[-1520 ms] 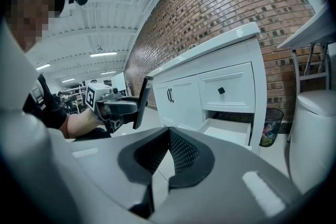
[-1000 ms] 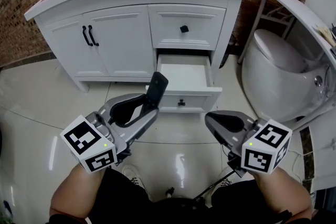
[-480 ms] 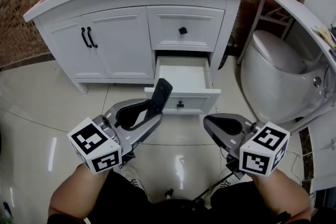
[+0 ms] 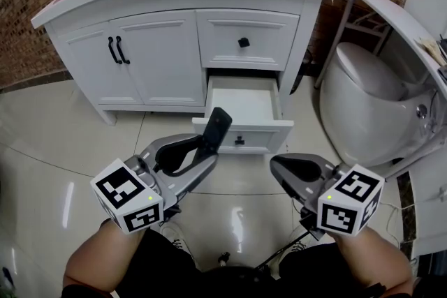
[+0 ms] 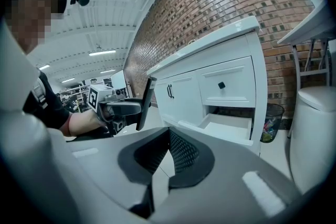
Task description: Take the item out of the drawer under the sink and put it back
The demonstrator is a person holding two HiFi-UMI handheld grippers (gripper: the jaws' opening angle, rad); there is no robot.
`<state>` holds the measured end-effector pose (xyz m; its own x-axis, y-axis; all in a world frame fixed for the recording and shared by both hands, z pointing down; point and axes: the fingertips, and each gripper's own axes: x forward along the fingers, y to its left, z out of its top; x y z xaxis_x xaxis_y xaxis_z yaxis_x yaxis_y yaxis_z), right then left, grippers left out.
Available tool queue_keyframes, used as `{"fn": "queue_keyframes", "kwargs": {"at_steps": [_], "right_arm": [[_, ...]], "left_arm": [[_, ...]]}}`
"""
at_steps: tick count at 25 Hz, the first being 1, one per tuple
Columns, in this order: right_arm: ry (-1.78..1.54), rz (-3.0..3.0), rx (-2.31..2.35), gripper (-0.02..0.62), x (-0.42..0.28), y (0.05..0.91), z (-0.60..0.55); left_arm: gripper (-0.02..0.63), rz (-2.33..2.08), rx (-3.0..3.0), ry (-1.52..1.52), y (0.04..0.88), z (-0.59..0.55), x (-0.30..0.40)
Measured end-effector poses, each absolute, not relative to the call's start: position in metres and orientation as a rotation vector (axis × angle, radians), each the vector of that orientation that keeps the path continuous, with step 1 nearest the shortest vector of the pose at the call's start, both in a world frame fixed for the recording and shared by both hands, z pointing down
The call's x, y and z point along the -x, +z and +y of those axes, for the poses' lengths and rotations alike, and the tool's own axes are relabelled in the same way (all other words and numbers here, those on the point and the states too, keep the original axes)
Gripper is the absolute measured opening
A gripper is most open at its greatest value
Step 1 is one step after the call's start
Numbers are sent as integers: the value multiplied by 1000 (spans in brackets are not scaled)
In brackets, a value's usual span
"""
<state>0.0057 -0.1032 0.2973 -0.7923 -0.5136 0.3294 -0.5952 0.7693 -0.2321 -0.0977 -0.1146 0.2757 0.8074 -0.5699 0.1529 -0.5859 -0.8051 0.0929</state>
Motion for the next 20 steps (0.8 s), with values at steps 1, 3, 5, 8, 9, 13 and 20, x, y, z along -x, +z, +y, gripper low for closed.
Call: {"fn": "queue_keyframes", "kwargs": {"at_steps": [1, 3, 5, 8, 9, 13, 20], "right_arm": [[478, -2717, -865, 3, -5, 298, -103], [475, -2717, -863, 3, -4, 298, -102], [473, -2717, -865, 3, -5, 297, -102], [473, -2718, -870, 3, -5, 298, -103], [472, -2719, -871, 3, -5, 298, -103], [467, -2731, -872, 3, -4, 292, -102], [459, -2745, -838, 3, 0, 291, -98]], "left_arm": [[166, -922, -2854, 179, 277, -115, 99], [167, -926, -2851, 184, 278, -115, 99], [167, -928, -2853, 192, 278, -116, 98], [167, -942, -2859, 198, 277, -117, 100], [167, -950, -2864, 200, 277, -118, 100], [166, -1010, -2914, 292, 279, -123, 102], [166, -1093, -3030, 469, 264, -144, 97]]}}
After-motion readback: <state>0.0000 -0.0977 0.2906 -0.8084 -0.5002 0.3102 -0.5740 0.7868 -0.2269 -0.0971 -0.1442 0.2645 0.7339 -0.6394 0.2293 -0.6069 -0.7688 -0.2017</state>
